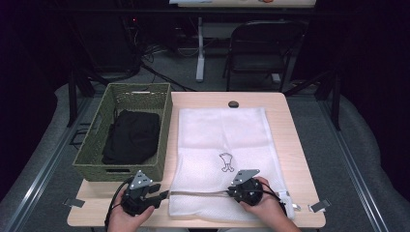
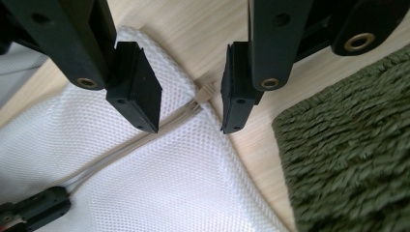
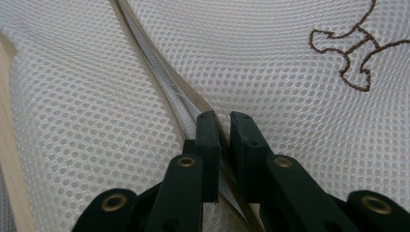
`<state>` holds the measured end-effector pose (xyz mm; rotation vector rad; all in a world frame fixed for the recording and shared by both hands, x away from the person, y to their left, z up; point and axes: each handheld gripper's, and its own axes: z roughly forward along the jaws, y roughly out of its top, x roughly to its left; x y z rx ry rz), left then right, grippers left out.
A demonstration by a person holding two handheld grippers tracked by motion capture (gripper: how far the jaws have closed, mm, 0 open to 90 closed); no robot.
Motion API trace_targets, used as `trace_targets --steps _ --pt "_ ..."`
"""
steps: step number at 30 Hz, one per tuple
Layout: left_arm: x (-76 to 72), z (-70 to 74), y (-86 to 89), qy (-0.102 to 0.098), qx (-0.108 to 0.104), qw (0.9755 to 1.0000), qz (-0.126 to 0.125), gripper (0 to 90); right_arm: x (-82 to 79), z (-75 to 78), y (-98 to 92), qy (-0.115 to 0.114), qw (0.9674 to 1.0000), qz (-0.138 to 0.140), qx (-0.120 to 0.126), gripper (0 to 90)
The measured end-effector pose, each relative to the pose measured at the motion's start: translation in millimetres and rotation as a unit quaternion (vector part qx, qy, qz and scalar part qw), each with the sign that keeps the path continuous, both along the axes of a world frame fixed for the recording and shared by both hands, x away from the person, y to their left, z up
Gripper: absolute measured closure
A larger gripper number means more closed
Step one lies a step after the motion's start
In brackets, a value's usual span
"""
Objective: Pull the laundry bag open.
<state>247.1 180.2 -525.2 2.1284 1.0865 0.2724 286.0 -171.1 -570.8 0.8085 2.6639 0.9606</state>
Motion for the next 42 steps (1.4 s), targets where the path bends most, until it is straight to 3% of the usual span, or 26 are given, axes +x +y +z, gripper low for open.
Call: trace_targets --steps 4,11,14,29,35,42 --pt "-1.6 16.9 -5.7 -0.005 0.007 0.9998 -0.020 54.0 -0.4 0.0 -0.1 0.002 1.0000 -0.002 0.001 81.0" --pt "2.6 37.7 -3.6 -0.013 0.001 0.9996 -0.024 49.4 -0.6 0.1 -0.4 0.003 1.0000 -0.003 0.002 79.2" --pt "5.5 50.7 -0.5 -0.026 0.005 0.9993 -0.025 49.7 -0.8 0.1 -0.5 0.003 1.0000 -0.002 0.002 78.3" --pt "23.1 79.4 10.3 -0.024 0.017 0.9996 0.004 49.4 -0.9 -0.1 -1.0 0.004 1.0000 -0.001 0.004 75.5" --pt "29.8 84.3 14.4 -0.027 0.022 0.9993 0.015 49.0 -0.7 -0.3 -1.1 0.002 1.0000 0.001 0.004 75.5" --pt "40.4 88.9 17.7 -0.025 0.028 0.9988 0.032 41.6 -0.8 -0.3 -1.1 0.002 1.0000 0.001 0.004 75.5"
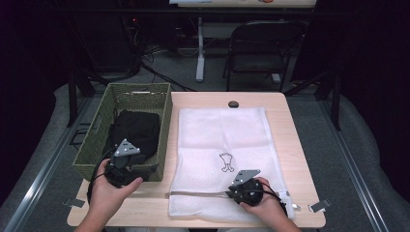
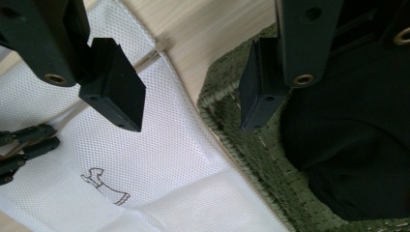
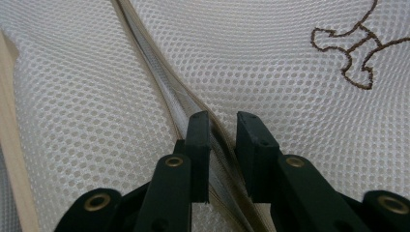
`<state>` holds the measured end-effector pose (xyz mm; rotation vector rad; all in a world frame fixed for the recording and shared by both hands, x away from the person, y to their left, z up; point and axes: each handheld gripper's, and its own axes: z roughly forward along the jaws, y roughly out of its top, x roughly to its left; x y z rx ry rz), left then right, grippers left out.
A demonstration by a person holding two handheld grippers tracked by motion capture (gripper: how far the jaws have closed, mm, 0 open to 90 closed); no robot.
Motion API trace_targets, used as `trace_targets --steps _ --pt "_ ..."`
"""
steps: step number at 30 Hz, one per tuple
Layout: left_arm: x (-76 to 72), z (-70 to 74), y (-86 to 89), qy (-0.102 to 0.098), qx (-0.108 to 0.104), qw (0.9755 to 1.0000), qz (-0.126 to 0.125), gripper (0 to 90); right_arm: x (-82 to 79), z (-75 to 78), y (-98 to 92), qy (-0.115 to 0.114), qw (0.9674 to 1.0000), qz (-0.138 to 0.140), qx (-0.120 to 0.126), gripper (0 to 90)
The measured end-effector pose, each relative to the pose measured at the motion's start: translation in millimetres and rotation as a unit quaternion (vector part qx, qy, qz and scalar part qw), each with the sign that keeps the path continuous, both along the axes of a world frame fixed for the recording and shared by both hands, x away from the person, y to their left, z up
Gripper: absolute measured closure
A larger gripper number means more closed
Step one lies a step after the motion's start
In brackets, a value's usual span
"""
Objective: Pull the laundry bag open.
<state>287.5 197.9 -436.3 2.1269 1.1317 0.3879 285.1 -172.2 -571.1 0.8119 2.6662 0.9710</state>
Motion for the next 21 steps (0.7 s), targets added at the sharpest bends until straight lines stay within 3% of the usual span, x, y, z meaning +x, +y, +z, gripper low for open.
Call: trace_targets --steps 8,21 --pt "20.7 -2.5 4.4 0.012 0.011 0.9997 0.019 34.4 -0.5 -0.1 0.0 0.000 1.0000 -0.001 0.001 75.4" --pt "49.2 -4.8 12.6 0.031 0.022 0.9981 0.049 34.3 -0.8 -0.3 -0.1 0.000 1.0000 -0.002 0.002 75.1"
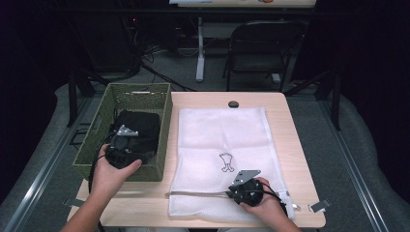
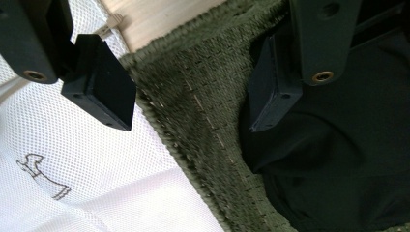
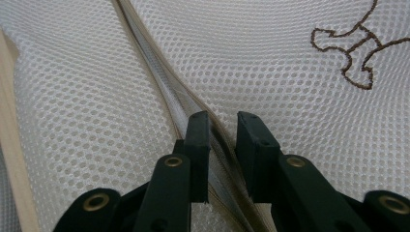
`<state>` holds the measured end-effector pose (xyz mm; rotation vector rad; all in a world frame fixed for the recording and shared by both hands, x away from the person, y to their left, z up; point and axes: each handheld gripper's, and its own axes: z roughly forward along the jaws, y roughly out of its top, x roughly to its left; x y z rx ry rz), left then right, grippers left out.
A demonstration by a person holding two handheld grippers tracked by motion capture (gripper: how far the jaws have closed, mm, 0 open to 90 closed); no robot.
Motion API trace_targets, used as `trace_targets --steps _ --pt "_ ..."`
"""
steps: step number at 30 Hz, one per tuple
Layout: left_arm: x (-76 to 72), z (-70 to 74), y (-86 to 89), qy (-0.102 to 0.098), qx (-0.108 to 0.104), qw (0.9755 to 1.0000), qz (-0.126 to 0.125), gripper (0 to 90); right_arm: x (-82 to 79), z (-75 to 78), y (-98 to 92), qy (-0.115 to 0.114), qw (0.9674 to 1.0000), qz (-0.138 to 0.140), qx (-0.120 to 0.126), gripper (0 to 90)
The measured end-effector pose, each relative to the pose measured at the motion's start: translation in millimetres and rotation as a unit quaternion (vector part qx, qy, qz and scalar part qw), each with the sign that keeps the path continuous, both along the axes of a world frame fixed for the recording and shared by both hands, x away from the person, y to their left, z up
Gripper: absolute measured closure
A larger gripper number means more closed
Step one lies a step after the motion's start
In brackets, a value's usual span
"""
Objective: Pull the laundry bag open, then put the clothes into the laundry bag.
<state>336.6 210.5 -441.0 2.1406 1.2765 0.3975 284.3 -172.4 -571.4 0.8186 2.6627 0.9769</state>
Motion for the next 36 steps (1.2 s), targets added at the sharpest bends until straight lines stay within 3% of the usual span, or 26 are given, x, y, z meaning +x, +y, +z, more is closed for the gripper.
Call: trace_targets --steps 11,36 --pt "15.3 -1.6 4.6 0.006 0.004 0.9997 0.025 34.4 0.2 -0.5 -0.8 0.001 1.0000 -0.001 0.004 75.1" --pt "43.0 1.3 10.9 0.029 0.005 0.9987 0.041 34.5 0.0 -0.6 -0.8 0.000 1.0000 -0.001 0.004 75.0"
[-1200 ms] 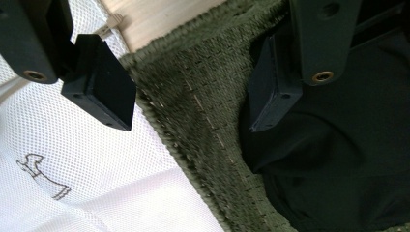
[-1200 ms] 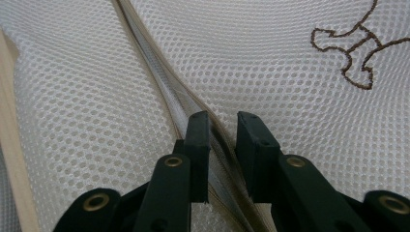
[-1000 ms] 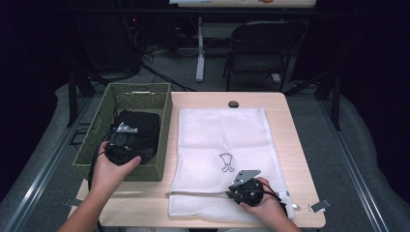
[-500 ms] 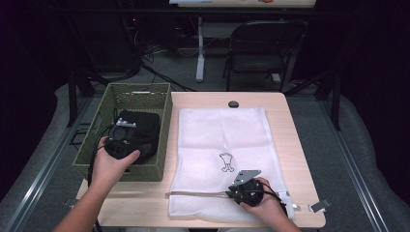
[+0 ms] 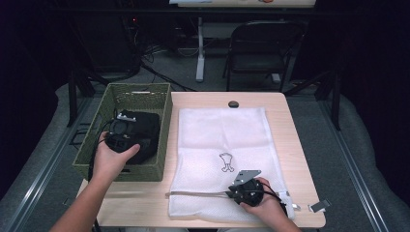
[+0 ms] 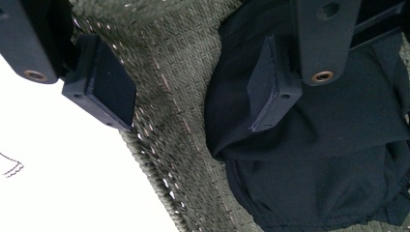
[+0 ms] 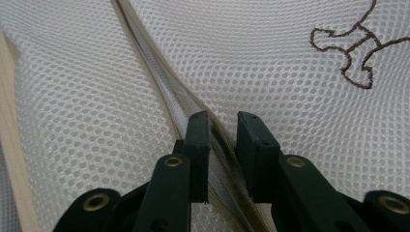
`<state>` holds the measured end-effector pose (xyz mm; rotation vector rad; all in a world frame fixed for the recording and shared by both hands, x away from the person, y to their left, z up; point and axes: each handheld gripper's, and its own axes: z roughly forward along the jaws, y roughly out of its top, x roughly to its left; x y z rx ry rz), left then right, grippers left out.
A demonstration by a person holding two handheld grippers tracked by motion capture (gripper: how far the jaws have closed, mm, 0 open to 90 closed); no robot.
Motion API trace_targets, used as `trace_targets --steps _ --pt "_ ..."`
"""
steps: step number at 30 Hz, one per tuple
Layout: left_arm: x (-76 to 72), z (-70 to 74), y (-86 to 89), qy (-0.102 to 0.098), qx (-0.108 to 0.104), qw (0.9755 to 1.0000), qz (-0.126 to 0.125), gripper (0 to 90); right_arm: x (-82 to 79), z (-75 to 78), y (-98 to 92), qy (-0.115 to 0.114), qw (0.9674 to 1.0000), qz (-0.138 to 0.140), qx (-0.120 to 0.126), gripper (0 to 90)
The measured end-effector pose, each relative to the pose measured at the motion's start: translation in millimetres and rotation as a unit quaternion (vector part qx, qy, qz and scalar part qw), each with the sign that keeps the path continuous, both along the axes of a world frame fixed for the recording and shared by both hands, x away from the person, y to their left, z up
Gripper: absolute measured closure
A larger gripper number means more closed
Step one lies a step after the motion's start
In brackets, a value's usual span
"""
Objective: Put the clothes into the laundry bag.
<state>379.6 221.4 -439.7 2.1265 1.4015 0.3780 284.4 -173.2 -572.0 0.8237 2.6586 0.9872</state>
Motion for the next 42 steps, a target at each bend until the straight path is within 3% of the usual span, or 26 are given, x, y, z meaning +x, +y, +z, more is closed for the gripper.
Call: trace_targets --steps 20,24,34,42 --pt "34.1 -4.2 15.4 0.020 0.000 0.9987 0.048 29.6 0.3 -0.2 -0.4 0.000 1.0000 0.002 0.001 74.8" --pt "39.9 -4.7 18.1 0.029 0.000 0.9985 0.047 29.6 0.4 -0.4 -0.7 0.000 1.0000 0.003 0.003 74.8" --pt "55.9 -4.6 26.8 0.047 -0.004 0.9967 0.066 26.6 0.4 -0.6 -0.9 -0.001 1.0000 0.002 0.004 74.7" --pt "69.6 -7.5 30.9 0.062 0.007 0.9939 0.092 24.9 0.5 -0.8 -1.1 -0.001 1.0000 0.003 0.005 74.6"
